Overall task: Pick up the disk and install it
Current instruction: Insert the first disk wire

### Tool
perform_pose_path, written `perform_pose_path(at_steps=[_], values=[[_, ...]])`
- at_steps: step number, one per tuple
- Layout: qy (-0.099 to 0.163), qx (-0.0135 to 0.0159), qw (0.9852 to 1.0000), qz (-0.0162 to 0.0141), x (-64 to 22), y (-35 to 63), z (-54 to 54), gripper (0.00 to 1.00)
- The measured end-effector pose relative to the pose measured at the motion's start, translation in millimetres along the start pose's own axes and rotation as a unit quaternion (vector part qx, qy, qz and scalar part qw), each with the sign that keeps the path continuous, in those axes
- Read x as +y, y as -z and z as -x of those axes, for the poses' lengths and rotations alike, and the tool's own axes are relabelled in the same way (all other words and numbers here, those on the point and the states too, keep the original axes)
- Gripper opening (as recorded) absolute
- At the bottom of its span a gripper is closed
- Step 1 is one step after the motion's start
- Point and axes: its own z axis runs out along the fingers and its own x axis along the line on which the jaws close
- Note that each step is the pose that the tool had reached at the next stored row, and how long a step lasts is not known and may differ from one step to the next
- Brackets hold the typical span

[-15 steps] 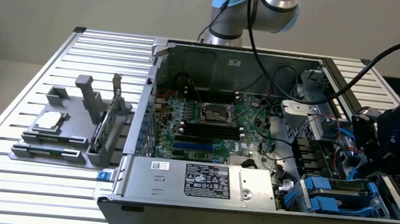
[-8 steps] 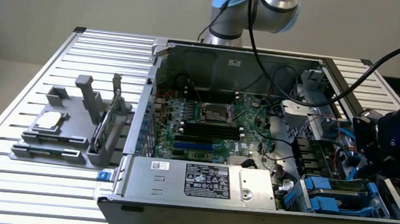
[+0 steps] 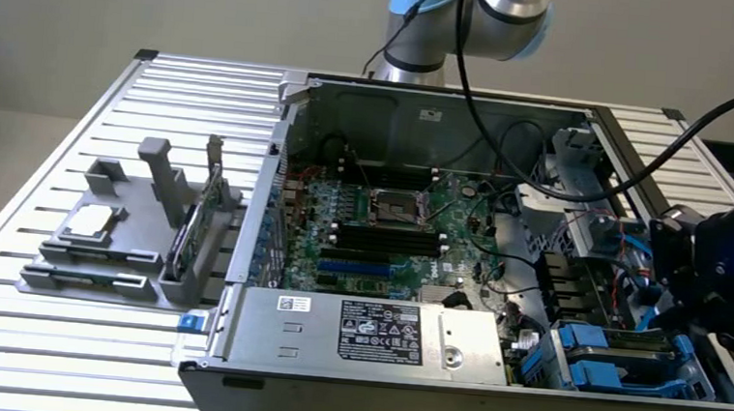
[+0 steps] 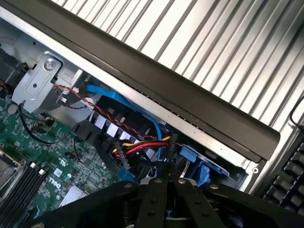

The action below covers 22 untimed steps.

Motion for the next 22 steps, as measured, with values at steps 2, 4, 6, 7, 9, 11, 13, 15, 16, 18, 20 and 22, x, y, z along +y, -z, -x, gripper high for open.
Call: perform_pose_path(at_steps=[2,4,6,7,9,11,13,15,16,18,20,22], values=[[-0.004,0.0024,1.0,0.0019,-0.7,-0.5,1.0,0.11],[-0.008,0.0047,0.9999,0.0037,-1.5,-1.0,2.1,0.11],[-0.012,0.007,0.9999,0.0056,-2.1,-1.4,3.1,0.12],[-0.014,0.0082,0.9998,0.0065,-2.5,-1.6,3.6,0.12],[-0.019,0.0106,0.9997,0.0083,-3.2,-2.0,4.6,0.18],[-0.023,0.013,0.9996,0.0102,-3.9,-2.3,5.6,0.18],[-0.027,0.0152,0.9995,0.0119,-4.5,-2.5,6.6,0.18],[-0.031,0.0173,0.9993,0.0135,-5.2,-2.8,7.7,0.2],[-0.033,0.0184,0.9992,0.0143,-5.6,-2.9,8.2,0.2],[-0.038,0.0207,0.999,0.0161,-6.3,-3.2,9.3,0.26],[-0.042,0.0229,0.9987,0.0177,-6.9,-3.4,10.2,0.28],[-0.046,0.0252,0.9984,0.0194,-7.6,-3.7,11.3,0.34]])
